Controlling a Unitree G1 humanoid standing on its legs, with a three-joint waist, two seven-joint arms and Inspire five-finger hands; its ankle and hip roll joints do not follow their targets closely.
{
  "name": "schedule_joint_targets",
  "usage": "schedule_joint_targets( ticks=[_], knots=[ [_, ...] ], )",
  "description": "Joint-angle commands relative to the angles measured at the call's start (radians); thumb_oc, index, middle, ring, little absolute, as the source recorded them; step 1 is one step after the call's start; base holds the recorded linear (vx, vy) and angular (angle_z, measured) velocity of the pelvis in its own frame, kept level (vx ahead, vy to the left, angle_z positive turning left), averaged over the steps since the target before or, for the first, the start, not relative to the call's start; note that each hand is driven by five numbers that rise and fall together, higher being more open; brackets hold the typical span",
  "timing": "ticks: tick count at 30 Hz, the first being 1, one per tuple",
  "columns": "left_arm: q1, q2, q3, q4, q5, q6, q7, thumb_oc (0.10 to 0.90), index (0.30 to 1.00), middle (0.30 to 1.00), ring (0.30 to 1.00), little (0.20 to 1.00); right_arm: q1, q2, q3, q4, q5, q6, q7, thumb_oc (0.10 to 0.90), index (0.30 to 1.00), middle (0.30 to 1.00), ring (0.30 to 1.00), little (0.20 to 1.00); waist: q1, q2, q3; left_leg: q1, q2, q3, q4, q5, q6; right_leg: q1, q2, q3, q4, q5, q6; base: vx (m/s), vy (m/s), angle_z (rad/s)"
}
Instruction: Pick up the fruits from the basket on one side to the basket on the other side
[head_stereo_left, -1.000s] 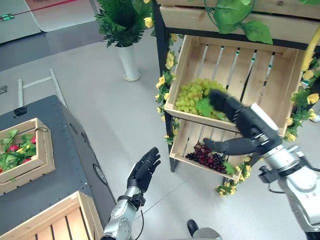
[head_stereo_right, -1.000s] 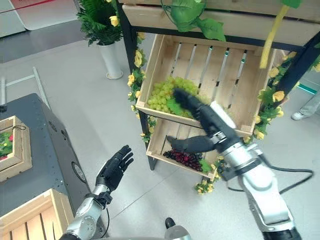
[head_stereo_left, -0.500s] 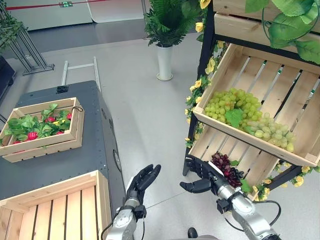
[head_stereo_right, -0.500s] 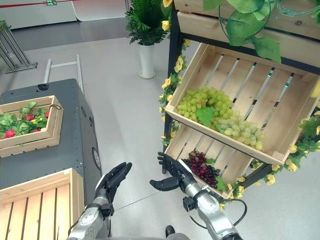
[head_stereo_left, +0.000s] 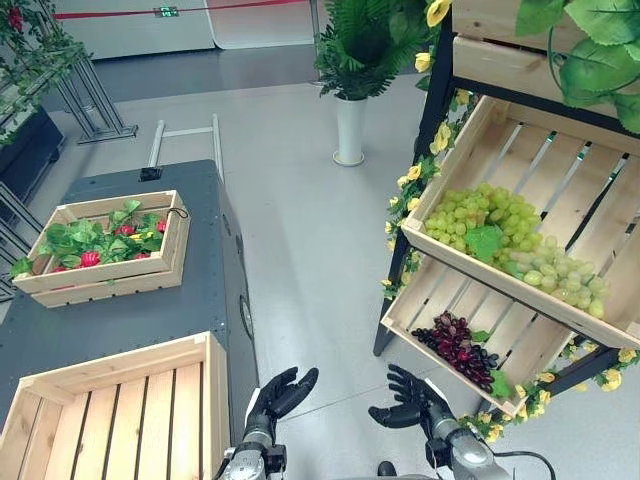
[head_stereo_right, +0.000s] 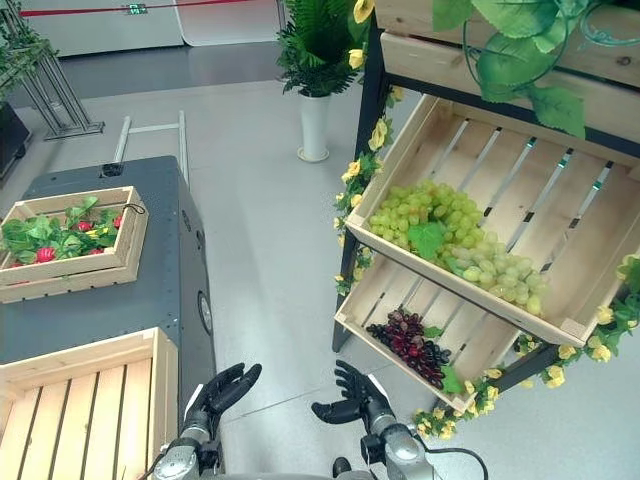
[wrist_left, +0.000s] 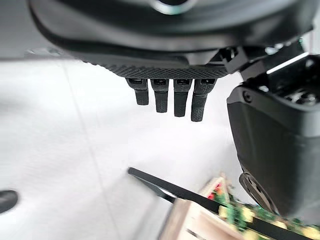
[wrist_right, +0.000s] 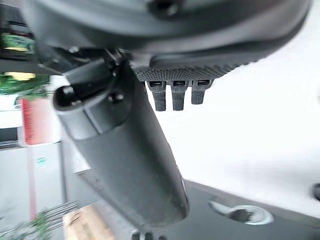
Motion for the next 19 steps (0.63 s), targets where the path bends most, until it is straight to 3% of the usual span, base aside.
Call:
schedule_joint_targets(
  ticks=[1,7,9,14,19],
  knots=[
    [-0.134,-0.029,0.003,0.083,0.098,-0.099,-0.024,0.8,0.9,0.9,0.9,0.9,-0.113,0.017,-0.042,0.072,0.043,-0.128,0.009,0.8,0.9,0.9,0.9,0.9,0.018,0.004,0.0,0.027,-0.084,-0.001,0.01,-0.129,0.056,0.047,0.046,-0.054,0.009,-0.064,-0.038,0.02,-0.005,0.11],
    [-0.134,-0.024,-0.019,0.179,0.254,0.002,-0.011,0.8,0.9,0.9,0.9,0.9,-0.124,0.027,-0.026,0.217,-0.076,-0.096,0.02,0.8,0.9,0.9,0.9,0.9,0.026,0.008,-0.011,0.028,-0.084,-0.015,0.01,-0.126,0.055,0.052,0.05,-0.057,0.014,-0.076,-0.041,0.02,-0.001,0.02],
    [-0.135,-0.025,-0.016,0.195,0.244,0.038,-0.018,0.8,0.9,0.9,0.9,0.9,-0.124,0.028,-0.029,0.253,-0.05,-0.052,0.037,0.8,0.9,0.9,0.9,0.9,0.03,0.009,-0.012,0.029,-0.084,-0.021,0.01,-0.126,0.055,0.055,0.051,-0.058,0.016,-0.08,-0.043,0.0,0.0,0.0],
    [-0.133,-0.026,-0.011,0.228,0.271,0.061,-0.032,0.8,0.9,0.9,0.9,0.9,-0.13,0.044,-0.055,0.32,-0.041,-0.002,0.046,0.8,0.9,0.9,0.9,0.9,0.041,0.012,-0.013,0.03,-0.087,-0.035,0.013,-0.125,0.057,0.064,0.051,-0.066,0.016,-0.087,-0.048,0.0,0.0,0.0],
    [-0.128,-0.019,-0.017,0.214,0.261,0.008,-0.079,0.8,0.9,0.9,0.9,0.9,-0.133,0.049,-0.062,0.319,-0.035,0.007,0.047,0.8,0.9,0.9,0.9,0.9,0.053,0.014,-0.013,0.027,-0.091,-0.054,0.014,-0.122,0.056,0.067,0.05,-0.074,0.022,-0.095,-0.051,0.03,-0.006,0.03]
  ],
)
